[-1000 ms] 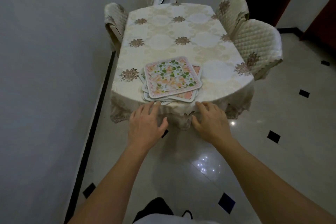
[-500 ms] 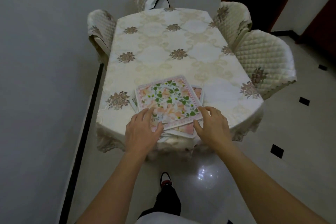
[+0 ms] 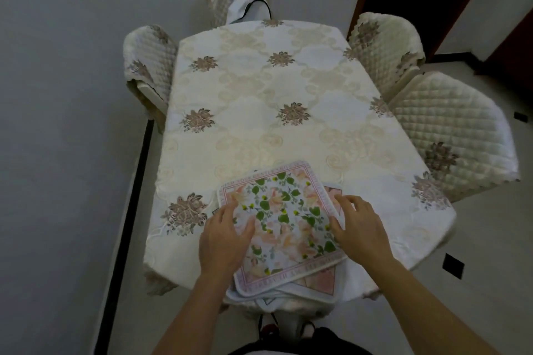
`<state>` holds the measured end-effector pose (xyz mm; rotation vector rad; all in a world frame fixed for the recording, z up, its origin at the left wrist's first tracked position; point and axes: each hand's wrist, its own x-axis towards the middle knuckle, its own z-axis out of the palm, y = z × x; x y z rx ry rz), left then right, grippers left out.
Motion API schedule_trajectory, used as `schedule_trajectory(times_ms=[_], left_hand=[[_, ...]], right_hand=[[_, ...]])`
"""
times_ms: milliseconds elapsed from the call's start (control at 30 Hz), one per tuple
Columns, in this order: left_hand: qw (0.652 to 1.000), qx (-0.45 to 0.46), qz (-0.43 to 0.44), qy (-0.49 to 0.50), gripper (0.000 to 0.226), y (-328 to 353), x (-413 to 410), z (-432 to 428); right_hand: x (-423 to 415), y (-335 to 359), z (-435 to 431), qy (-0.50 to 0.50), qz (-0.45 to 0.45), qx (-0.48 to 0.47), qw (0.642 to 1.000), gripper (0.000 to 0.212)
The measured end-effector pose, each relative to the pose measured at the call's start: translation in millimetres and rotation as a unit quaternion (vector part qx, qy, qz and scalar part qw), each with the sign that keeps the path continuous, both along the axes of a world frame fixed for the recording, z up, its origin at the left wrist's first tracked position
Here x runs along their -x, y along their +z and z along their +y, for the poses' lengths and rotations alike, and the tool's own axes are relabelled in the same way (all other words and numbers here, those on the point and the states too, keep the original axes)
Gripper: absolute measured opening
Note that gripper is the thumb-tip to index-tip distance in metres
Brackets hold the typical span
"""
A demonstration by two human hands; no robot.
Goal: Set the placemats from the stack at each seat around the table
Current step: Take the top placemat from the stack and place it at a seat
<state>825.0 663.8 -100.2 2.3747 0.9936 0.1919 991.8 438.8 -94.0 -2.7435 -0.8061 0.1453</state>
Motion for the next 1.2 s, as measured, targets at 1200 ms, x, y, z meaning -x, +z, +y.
schedule_trajectory(times_ms=[1200], left_hand=[[0.921,0.313,-0.118,0.199,0.017,-54,-14,-2]], right_hand=[[-56,-51,26,-0.119,0.347,-0.177,0.913,0.012]])
